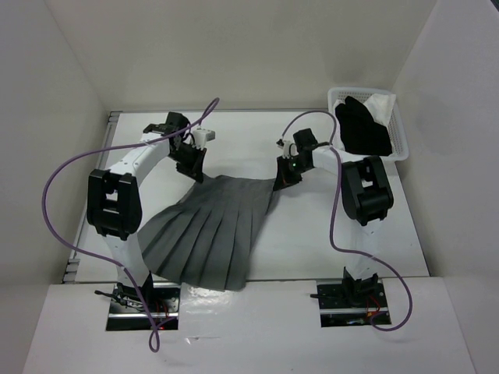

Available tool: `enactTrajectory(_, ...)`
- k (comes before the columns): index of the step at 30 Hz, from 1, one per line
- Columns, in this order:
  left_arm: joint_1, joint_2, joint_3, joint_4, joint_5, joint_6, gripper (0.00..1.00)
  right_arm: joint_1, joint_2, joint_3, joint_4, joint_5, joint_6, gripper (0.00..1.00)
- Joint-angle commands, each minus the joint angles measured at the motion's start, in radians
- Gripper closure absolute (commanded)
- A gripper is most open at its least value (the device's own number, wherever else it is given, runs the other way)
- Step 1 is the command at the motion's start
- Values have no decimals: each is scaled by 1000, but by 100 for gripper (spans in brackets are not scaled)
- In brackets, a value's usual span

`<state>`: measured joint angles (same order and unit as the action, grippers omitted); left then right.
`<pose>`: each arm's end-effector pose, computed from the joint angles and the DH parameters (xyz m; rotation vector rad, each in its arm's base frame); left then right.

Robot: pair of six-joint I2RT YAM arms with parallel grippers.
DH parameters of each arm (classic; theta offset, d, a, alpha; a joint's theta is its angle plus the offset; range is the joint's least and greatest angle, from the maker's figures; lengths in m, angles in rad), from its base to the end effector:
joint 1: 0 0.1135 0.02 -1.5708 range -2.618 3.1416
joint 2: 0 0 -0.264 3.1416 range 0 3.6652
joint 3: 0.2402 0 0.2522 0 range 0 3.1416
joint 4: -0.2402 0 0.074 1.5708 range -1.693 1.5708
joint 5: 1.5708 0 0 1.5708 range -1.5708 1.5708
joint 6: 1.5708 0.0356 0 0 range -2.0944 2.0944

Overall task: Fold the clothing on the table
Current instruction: Flatten the skirt out

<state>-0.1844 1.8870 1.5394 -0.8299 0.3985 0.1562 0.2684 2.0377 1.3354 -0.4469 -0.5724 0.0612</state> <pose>0.3846 -0.0858 0.2387 0.5654 2.6460 -0.5535 0.3874 0.1266 0.1420 -0.4468 2.6591 0.8756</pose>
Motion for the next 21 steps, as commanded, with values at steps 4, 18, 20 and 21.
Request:
enactTrajectory(4,69,-68,281,-43,-16,36,97,-3,-223,331,-179,195,-223,100)
enactTrajectory(18,141,-558,199,75,46,69,97,-12,-786,231,-327,120,-449,100)
enactTrajectory(20,141,-630,156,84,46,78,97,-24,-853,222,-372,59,-487,100)
enactTrajectory(21,141,-697,140,84,57,78,97,-24,-875,213,-395,30,-510,100)
